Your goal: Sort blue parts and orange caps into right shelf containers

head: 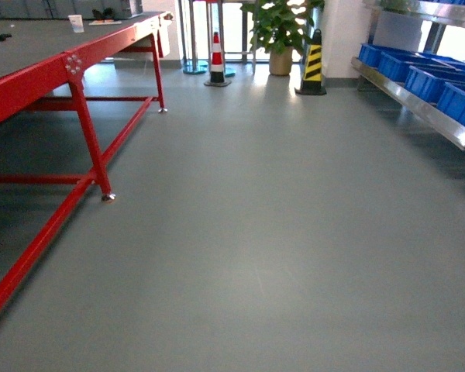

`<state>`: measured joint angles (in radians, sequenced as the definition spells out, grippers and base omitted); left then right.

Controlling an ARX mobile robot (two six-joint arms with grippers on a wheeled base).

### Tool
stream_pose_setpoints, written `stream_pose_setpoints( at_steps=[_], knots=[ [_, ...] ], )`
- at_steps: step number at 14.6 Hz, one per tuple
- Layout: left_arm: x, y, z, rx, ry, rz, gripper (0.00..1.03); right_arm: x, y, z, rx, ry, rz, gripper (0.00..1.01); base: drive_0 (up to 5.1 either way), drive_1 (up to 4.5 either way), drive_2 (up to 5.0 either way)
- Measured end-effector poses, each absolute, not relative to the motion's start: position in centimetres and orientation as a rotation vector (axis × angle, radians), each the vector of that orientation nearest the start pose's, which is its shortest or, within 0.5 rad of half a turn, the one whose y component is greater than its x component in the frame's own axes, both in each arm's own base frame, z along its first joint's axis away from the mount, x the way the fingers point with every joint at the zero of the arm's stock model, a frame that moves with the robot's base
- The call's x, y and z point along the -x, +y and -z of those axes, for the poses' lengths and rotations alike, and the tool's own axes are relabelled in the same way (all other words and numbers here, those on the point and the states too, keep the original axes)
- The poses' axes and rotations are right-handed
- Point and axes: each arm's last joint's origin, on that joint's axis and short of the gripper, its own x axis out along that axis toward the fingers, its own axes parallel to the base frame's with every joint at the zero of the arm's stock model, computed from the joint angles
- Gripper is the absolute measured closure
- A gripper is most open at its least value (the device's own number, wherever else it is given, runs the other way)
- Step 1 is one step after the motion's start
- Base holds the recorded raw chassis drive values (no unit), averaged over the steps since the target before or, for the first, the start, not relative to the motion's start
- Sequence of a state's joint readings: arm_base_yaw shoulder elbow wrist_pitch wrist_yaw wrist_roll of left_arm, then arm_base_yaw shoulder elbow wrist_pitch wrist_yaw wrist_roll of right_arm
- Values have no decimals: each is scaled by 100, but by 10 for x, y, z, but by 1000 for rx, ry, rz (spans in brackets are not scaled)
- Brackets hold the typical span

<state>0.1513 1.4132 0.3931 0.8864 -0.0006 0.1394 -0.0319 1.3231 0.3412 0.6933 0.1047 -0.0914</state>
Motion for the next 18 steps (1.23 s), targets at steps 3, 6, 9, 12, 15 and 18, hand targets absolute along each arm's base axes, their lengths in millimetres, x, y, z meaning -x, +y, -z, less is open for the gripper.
stream_pose_setpoints(
  at_steps=[3,6,9,12,15,18],
  knots=[
    [-251,39,-174,-129,142,-144,58,-234,-10,-162,101,291,121,57,506,-235,-235],
    [-251,39,-174,-129,141,-144,58,-234,-10,-162,101,288,122,57,506,-235,-235],
    [-251,39,-175,-129,141,-143,58,-234,-10,-162,101,290,121,57,506,-235,-235],
    [-251,39,-174,-129,145,-143,58,-234,-9,-161,102,299,117,57,506,-235,-235],
    [-251,39,-174,-129,143,-144,58,-234,-9,-161,102,294,117,57,506,-235,-235],
    [-251,39,-174,-129,144,-144,58,-234,-9,-162,102,292,117,57,506,-235,-235]
  ],
)
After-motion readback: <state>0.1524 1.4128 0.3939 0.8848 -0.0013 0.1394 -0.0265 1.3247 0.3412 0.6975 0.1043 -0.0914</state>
